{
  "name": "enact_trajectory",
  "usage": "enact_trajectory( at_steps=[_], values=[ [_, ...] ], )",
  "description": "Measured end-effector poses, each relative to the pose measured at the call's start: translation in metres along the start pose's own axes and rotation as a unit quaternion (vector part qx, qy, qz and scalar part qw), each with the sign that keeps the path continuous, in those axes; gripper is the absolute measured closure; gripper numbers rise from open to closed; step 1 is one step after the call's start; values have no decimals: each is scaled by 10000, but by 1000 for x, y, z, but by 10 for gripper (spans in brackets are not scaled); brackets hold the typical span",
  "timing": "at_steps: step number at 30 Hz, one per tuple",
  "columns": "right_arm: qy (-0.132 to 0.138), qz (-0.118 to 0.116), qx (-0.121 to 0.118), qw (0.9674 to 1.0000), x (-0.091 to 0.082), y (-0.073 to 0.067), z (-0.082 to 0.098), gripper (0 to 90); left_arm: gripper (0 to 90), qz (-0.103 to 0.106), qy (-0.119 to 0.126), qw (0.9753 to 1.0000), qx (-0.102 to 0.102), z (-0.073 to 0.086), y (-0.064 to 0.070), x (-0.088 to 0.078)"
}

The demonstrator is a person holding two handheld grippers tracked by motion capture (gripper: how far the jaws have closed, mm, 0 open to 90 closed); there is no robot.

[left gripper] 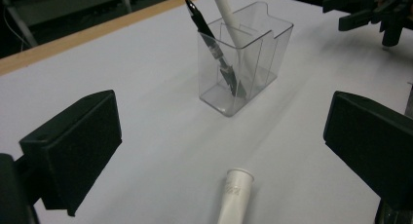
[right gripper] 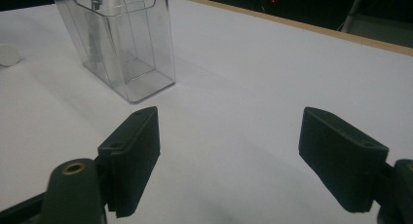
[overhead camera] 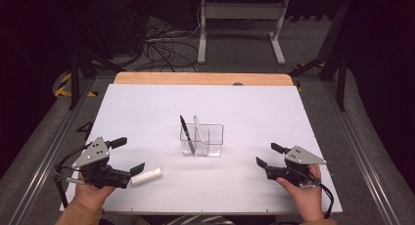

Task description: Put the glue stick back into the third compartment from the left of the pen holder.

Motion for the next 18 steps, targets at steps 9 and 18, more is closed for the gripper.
enact_trajectory(
  at_steps=[9, 18],
  values=[
    [54, -4, 96, 9999, -1, 0, -2, 237, 17, 280, -432, 9985, -207, 4, 4, 10],
    [56, -12, 77, 10000, -1, 0, -2, 237, 34, 150, -901, 9955, 257, 7, 10, 16]
  ],
)
Point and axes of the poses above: each handheld gripper's, and its own axes: x roughly forward along the jaws, z roughly out of its underside, y roughly to its right, the point moved 9 cm from there along x, roughly forward along the jaws, and after that the axes turned 7 degrees about -z, right-handed, at the moved point
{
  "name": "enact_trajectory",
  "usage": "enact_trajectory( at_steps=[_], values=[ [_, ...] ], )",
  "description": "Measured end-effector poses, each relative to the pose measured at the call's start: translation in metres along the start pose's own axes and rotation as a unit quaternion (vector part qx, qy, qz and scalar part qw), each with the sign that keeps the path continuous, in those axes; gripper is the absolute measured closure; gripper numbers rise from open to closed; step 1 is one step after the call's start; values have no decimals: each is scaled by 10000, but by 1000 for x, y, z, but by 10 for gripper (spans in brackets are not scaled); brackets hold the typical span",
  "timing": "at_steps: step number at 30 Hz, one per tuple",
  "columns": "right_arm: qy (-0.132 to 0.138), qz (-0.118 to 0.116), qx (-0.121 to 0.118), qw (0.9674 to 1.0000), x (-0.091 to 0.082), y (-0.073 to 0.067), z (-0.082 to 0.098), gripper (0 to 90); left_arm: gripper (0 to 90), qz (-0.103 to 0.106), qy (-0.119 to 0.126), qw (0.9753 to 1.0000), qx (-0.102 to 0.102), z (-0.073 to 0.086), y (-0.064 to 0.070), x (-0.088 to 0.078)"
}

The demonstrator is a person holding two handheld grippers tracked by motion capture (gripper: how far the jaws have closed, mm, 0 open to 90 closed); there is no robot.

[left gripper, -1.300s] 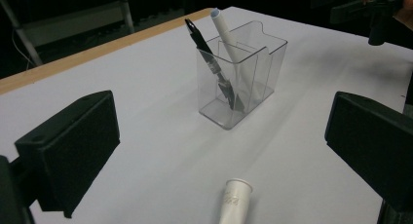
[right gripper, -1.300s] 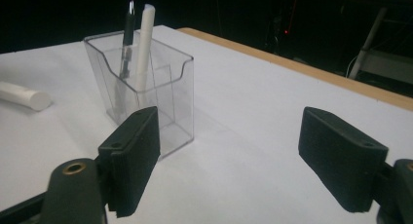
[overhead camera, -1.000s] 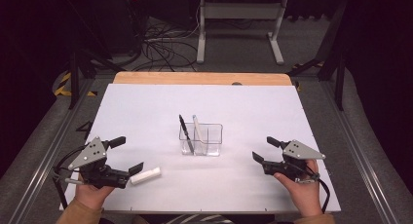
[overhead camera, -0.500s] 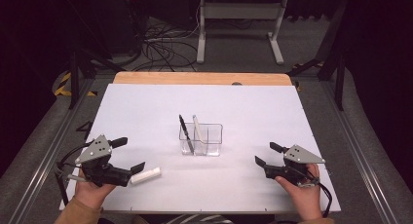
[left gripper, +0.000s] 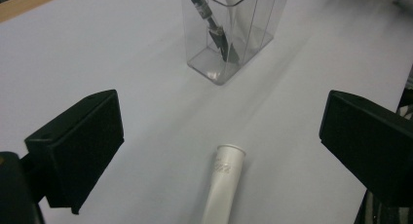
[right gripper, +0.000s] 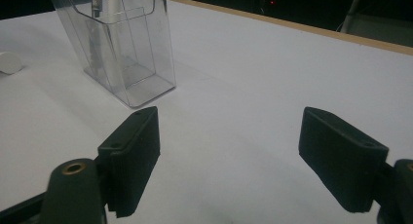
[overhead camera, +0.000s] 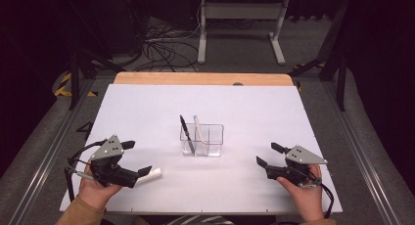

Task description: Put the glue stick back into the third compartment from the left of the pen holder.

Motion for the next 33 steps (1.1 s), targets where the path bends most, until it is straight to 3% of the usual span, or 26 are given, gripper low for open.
enact_trajectory(
  at_steps=[7, 15, 22, 33],
  values=[
    [5, -15, 1, 10000, 0, 0, -1, 237, 60, 142, -450, 9989, 15, 2, 6, 9],
    [6, -14, 12, 10000, -1, 0, -1, 237, 76, 221, -931, 9954, 91, 7, 10, 20],
    [-8, -22, 16, 10000, 0, 0, 0, 237, 99, 267, -1393, 9896, 254, 15, 13, 31],
    [-29, -43, 22, 10000, 0, 0, 1, 237, 155, 297, -1922, 9799, 442, 26, 15, 43]
  ],
)
Point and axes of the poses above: each handheld gripper's, and its own axes: x roughly forward along the jaws, z roughly out of its underside, y roughly to its right, the point moved 9 cm from there along x, roughly forward along the jaws, and after that the axes turned 7 degrees about -z, right-handed, at the moved point
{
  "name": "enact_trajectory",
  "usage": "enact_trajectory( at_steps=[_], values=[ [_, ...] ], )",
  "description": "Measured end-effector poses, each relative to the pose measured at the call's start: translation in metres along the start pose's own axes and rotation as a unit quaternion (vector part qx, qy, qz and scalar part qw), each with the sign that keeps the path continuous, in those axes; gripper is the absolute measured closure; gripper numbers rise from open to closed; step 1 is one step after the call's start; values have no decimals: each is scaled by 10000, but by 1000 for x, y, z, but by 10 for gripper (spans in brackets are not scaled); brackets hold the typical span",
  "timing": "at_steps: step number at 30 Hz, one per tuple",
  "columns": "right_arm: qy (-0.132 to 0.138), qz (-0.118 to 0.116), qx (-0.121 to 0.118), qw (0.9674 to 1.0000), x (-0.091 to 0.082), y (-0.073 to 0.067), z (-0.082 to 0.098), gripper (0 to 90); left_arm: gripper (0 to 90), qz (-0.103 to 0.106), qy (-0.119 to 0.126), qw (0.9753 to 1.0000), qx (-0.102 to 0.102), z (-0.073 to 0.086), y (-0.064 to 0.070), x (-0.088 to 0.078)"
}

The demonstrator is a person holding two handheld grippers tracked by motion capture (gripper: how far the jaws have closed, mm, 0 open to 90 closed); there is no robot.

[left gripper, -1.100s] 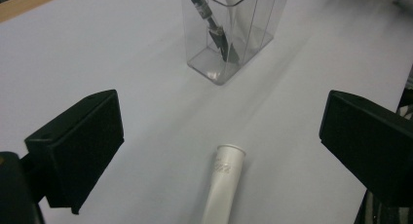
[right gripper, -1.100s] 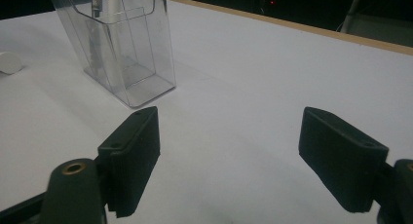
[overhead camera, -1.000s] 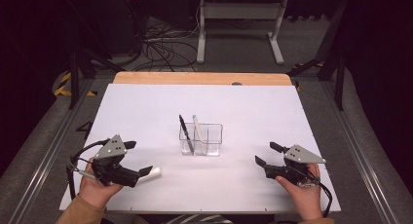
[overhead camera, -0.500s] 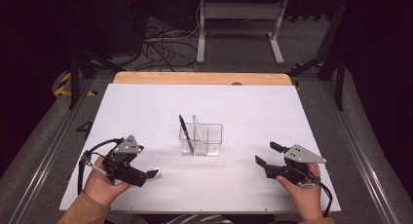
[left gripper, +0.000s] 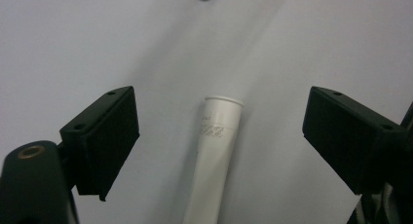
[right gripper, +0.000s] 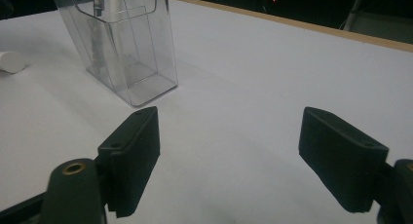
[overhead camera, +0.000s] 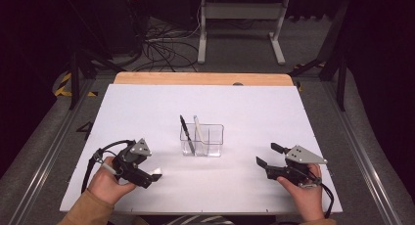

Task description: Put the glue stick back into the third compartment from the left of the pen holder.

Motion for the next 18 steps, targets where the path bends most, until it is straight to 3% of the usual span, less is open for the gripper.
enact_trajectory(
  at_steps=[8, 12, 18],
  values=[
    [-26, -4, 5, 10000, 0, 0, 1, 237, 200, -180, -299, 9989, 323, 2, 2, 8],
    [-45, -14, 12, 10000, 1, 0, 2, 237, 275, -41, -431, 9982, 427, 3, 6, 10],
    [-38, -29, 4, 10000, 1, -1, 2, 237, 399, 186, -661, 9971, 334, 6, 7, 15]
  ],
)
Point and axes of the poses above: each handheld gripper's, and its own axes: x roughly forward along the jaws, z roughly out of its underside, y roughly to its right, the point moved 9 cm from there along x, roughly forward along the jaws, and after that the axes turned 7 degrees about -z, right-handed, at the moved point
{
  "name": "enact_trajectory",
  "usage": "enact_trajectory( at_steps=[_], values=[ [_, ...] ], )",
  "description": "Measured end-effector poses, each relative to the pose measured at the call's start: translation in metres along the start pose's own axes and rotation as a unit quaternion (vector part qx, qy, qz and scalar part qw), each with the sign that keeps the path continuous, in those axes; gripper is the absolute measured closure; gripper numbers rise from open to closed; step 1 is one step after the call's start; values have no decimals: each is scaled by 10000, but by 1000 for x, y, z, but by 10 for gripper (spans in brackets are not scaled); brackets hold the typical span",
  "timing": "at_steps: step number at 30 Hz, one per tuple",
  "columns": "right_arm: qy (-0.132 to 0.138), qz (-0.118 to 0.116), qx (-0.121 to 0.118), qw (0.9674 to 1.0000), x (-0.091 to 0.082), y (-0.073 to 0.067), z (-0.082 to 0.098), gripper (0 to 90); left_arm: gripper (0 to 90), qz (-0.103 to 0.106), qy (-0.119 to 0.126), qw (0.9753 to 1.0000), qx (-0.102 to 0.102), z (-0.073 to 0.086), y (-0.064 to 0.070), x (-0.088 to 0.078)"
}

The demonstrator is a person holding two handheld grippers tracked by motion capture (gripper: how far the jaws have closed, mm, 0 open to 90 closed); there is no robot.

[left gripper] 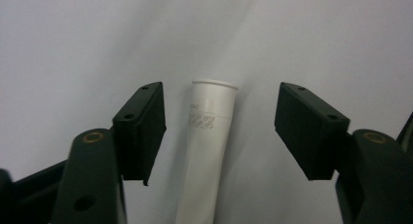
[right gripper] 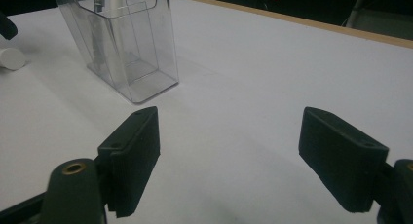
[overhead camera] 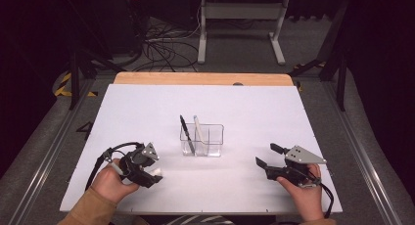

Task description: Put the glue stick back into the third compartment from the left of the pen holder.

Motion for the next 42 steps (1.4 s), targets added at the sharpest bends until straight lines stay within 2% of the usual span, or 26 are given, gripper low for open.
enact_trajectory(
  at_steps=[2, 3, 5, 10, 13, 19, 25, 31, 35, 40, 42],
  values=[
    [-12, -2, 6, 10000, 0, 0, 0, 237, 421, -6, -57, 10000, -20, 1, 0, 2],
    [-14, -9, -8, 10000, 0, 0, 0, 237, 434, -29, -84, 9999, 51, 1, -1, 3],
    [-15, -12, -10, 10000, 0, 0, 0, 237, 466, -35, -156, 9999, 58, 2, 0, 5],
    [-21, -16, -11, 10000, 0, 0, 1, 237, 535, -191, -288, 9993, 126, 4, -2, 9],
    [-31, -13, -11, 10000, 0, 0, 1, 237, 592, -192, -416, 9988, 171, 6, -1, 11],
    [-35, -15, -17, 10000, 0, 0, 1, 236, 645, -209, -534, 9982, 196, 8, -2, 14],
    [-46, -23, -15, 10000, 1, -1, 1, 236, 662, -194, -579, 9977, 289, 9, -1, 16],
    [-51, -25, -14, 10000, 1, -1, 2, 236, 667, -182, -631, 9974, 285, 10, -1, 17],
    [-46, -31, -13, 10000, 1, -1, 1, 236, 674, -266, -673, 9966, 385, 9, 0, 16],
    [-46, -30, -13, 10000, 1, -1, 1, 236, 678, -328, -649, 9961, 492, 9, 1, 16],
    [-39, -24, -26, 10000, 1, -1, 1, 236, 679, -319, -585, 9967, 472, 7, 1, 14]
  ],
)
Point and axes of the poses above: each handheld gripper's, and its own axes: x roughly forward along the jaws, z roughly out of its underside, y roughly to its right, the point moved 9 cm from there along x, roughly forward along the jaws, and after that the axes turned 7 degrees about -z, right-handed, at the moved point
